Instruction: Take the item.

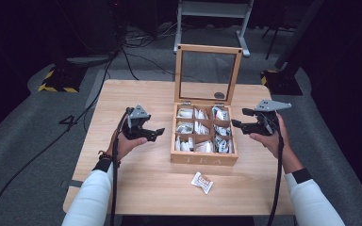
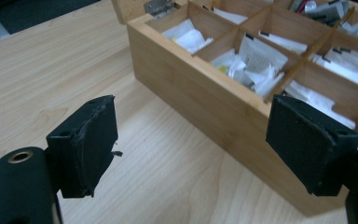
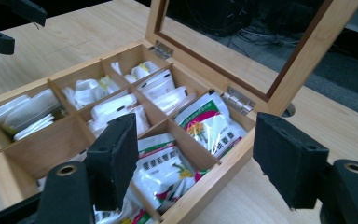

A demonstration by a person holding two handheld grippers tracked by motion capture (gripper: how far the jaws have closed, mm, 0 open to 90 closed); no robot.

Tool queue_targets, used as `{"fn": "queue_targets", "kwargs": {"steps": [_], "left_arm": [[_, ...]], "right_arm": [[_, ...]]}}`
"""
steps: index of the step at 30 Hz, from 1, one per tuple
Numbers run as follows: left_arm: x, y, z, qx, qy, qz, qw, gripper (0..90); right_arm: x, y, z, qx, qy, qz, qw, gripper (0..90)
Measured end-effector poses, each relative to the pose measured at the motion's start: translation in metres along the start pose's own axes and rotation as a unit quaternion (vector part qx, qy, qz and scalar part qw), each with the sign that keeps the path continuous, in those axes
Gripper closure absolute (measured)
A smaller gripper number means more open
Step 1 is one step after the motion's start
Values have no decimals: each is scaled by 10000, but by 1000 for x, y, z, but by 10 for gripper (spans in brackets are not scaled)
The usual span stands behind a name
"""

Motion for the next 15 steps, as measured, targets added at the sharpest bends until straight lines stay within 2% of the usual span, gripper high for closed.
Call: {"fn": "queue_targets", "kwargs": {"steps": [2,3,6,8,9,10,11,14,15], "left_arm": [[6,1,7,14,43,-39,10000,171],[10,4,13,-15,20,31,10000,173],[19,6,31,-206,-97,55,9997,181],[28,5,40,-169,-59,83,9998,181],[31,5,42,-130,-17,122,9998,181],[35,5,45,-68,31,178,9998,181],[44,5,51,-16,69,279,9996,176],[51,5,58,-107,35,335,9994,177],[55,5,62,-145,21,322,9994,177]], "right_arm": [[4,-3,2,-48,-33,48,10000,302],[6,-4,2,-88,-28,95,9999,299],[13,-11,3,-178,-35,91,9998,305],[18,-20,5,-86,-47,-6,10000,309],[21,-26,6,45,-68,-20,10000,314],[21,-26,6,45,-68,-20,10000,314],[28,-33,7,184,-78,-135,9997,345],[35,-39,9,161,-39,-206,9997,344],[39,-43,9,234,-14,-224,9995,343]]}}
Point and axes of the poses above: each handheld gripper's, and its own axes: x roughly forward along the jaws, z roughly out of its top, y roughly to its left, the point moved 10 cm from there along x, roughly forward along the jaws, and after that the axes turned 15 degrees about -x, right-handed, at the moved point
